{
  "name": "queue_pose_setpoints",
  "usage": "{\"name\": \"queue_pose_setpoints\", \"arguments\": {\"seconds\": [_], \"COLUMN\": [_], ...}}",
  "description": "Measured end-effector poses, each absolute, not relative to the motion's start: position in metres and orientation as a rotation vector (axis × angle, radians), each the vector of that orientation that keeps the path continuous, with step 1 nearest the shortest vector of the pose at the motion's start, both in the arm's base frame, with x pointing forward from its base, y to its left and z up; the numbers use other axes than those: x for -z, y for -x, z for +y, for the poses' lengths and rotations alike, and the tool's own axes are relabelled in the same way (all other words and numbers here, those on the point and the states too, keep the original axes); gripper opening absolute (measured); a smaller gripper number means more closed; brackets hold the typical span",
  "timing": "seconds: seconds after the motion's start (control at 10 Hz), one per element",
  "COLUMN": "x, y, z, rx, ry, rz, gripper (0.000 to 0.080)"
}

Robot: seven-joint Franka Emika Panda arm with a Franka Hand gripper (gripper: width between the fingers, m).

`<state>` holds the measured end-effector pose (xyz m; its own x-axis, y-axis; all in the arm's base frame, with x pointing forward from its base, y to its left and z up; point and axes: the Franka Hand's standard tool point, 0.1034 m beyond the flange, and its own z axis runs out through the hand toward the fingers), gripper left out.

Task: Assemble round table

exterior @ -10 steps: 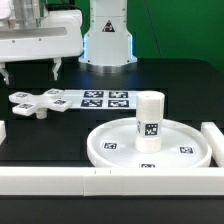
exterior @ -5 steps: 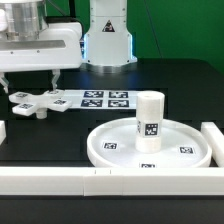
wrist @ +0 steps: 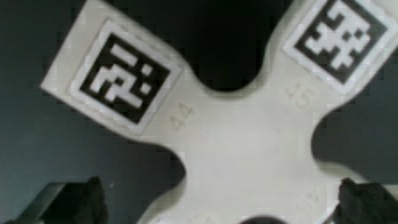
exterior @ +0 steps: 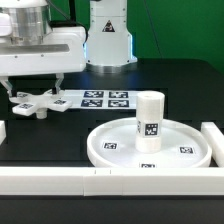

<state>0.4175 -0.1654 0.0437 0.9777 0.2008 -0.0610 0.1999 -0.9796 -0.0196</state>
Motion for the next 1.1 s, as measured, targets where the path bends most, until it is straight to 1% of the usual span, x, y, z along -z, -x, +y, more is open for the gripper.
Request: {"name": "queue_pose_setpoints", "arguments": {"seconds": [0.2, 0.8, 1.1], "x": [-0.0418, -0.0387, -0.0332], "y": [-0.417, -0.4183, -0.4154], "z": [-0.1571, -0.158, -0.1598], "rx": [-0.082, -0.088, -0.105], "ry": [3.111, 3.104, 3.1], "rz": [-0.401, -0.441, -0.454], "gripper": [0.0649, 0.0649, 0.0649]}}
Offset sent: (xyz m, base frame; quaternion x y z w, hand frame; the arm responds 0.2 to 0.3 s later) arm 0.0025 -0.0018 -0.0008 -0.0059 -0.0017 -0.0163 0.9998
